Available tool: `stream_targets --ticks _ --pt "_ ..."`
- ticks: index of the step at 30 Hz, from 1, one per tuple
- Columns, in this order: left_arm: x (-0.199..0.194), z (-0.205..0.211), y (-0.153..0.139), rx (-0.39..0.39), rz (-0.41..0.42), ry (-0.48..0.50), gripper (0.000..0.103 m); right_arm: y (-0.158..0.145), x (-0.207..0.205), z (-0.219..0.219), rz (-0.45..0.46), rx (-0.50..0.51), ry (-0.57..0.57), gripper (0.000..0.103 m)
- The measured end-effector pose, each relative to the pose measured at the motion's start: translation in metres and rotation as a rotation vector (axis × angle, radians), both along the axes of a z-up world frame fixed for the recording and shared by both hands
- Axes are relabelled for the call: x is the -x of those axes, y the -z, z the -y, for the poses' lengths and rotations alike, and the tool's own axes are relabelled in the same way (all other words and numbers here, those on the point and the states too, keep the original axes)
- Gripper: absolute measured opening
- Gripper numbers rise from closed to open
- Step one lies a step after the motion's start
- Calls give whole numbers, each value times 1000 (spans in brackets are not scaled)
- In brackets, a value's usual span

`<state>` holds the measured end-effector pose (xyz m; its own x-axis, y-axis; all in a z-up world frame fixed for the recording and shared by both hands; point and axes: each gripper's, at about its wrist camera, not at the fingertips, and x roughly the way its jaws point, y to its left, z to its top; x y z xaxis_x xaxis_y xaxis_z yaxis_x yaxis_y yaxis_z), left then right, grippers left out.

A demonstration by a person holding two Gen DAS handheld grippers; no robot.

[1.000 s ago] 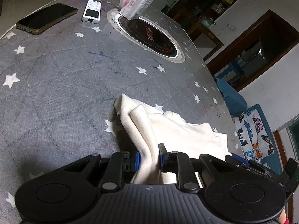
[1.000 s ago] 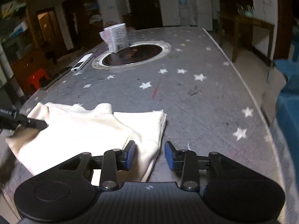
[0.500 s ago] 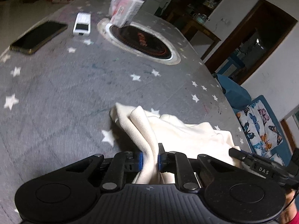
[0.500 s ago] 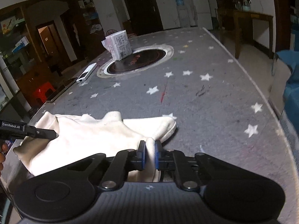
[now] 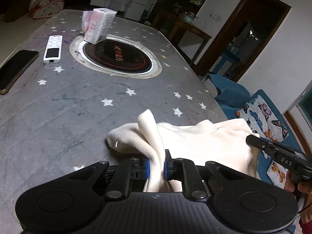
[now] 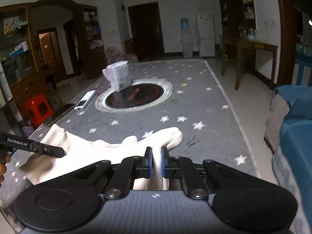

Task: Fold clothes

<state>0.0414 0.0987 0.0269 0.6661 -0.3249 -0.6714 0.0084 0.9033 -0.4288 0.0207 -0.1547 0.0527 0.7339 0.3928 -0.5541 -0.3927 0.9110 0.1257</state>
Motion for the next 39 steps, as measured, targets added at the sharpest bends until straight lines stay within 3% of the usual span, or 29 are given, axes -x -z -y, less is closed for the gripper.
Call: stream_targets --ticks 21,39 --pt "-74 64 -7 -10 8 58 14 -12 -43 47 59 82 122 8" --pt "-102 86 26 -7 -72 74 14 29 -79 72 -34 116 171 8"
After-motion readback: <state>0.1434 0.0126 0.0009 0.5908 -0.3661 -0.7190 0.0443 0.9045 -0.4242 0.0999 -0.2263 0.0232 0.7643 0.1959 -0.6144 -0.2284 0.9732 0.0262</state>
